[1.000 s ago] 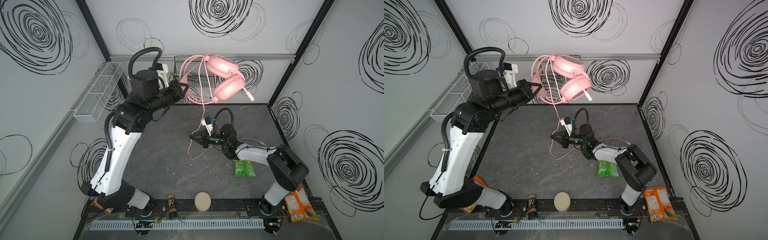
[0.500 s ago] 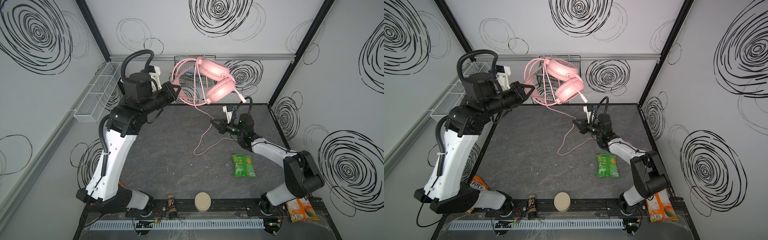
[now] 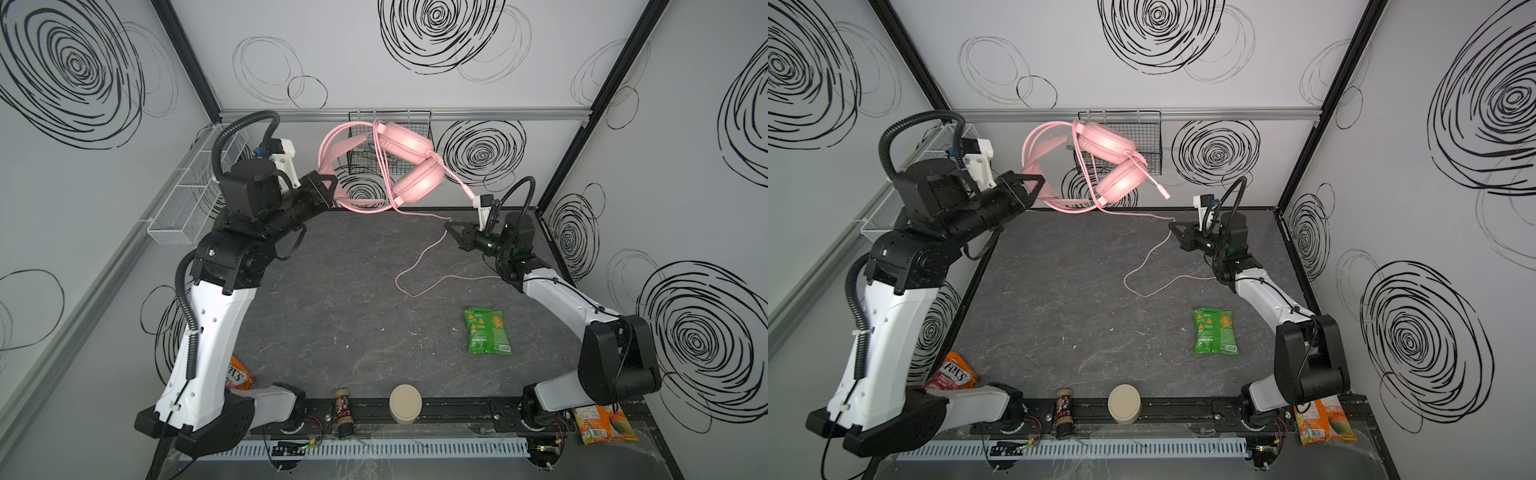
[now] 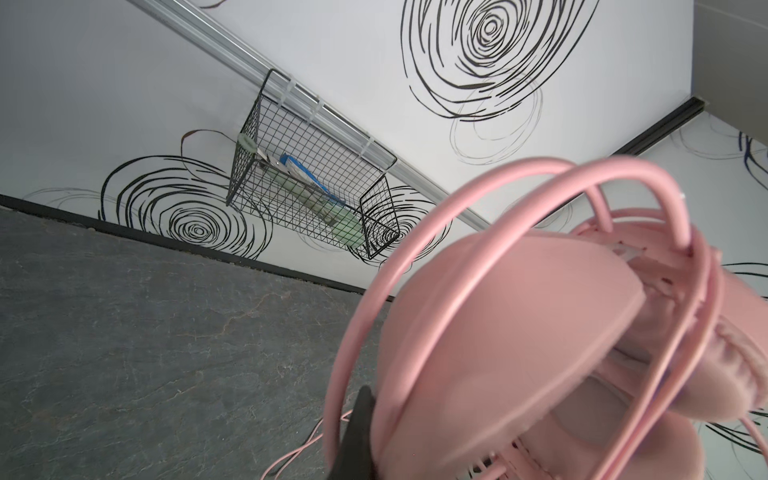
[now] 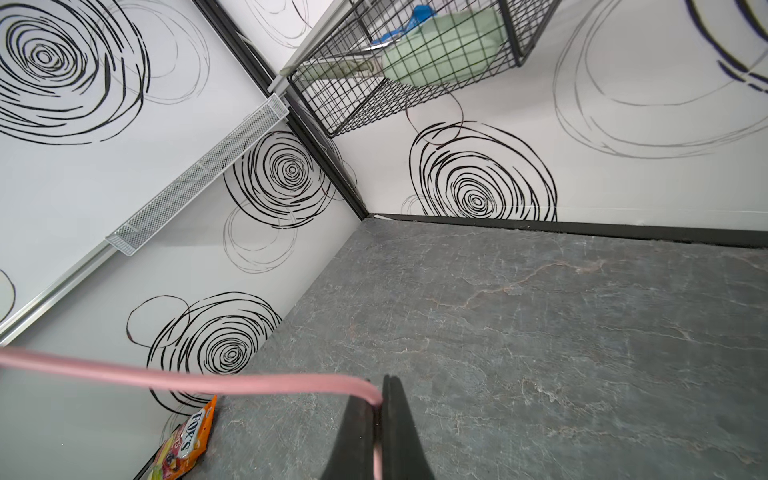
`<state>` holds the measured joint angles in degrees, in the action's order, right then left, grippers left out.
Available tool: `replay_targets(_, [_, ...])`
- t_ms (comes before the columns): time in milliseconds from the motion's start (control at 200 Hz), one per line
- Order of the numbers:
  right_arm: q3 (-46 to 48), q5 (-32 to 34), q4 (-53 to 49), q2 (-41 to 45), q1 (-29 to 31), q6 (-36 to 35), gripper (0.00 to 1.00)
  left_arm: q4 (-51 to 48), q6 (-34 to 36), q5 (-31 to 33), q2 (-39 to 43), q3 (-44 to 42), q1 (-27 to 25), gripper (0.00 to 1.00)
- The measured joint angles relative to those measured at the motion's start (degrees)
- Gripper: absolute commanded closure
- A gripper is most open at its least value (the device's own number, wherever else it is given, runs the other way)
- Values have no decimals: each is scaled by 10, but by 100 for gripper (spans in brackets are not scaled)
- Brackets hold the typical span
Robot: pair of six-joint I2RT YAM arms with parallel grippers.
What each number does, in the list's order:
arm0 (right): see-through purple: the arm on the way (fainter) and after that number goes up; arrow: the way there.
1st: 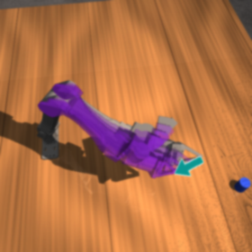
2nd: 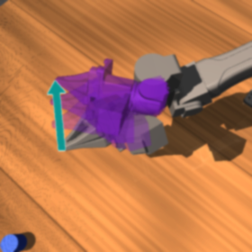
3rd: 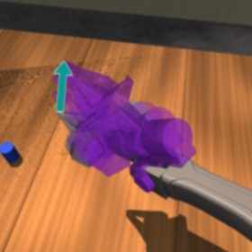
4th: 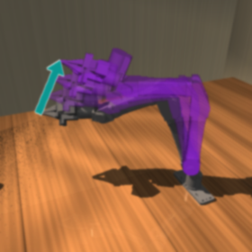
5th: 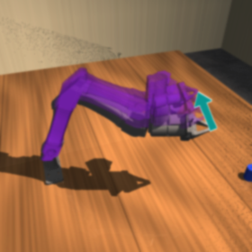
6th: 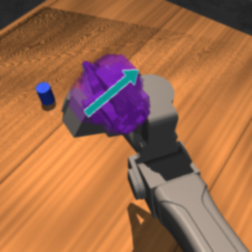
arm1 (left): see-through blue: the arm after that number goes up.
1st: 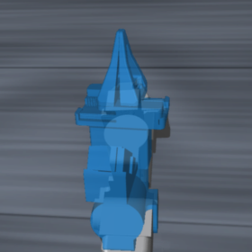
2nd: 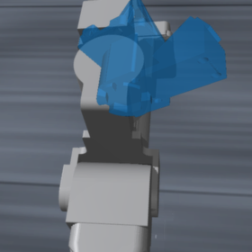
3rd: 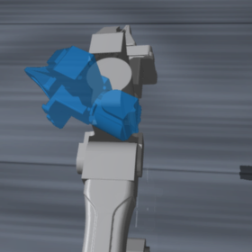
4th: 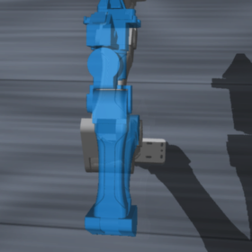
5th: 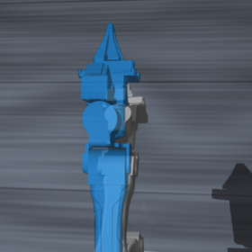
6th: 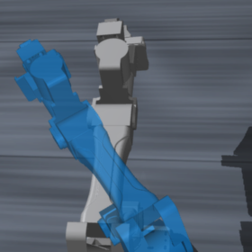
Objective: Wrap the headphones
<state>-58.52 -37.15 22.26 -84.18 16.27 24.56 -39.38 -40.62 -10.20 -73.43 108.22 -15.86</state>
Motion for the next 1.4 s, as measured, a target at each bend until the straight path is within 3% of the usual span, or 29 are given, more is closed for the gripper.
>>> replay_targets(345, [-60,-2,-67,-17,36,-48,100,145,-26,-144,10,-61,23,100])
replay_targets(715, [-144,38,-144,-29,20,-62,100,74,65,-177,14,-48,40,100])
replay_targets(956, [-227,104,-230,-28,19,-107,100,27,119,-140,39,-54,26,100])
replay_targets(1266, [-309,150,-295,-14,19,-155,100,-55,219,-11,40,-54,-90,100])
replay_targets(1401, [-335,163,-317,-3,23,-171,100,-75,241,45,36,-56,-116,100])
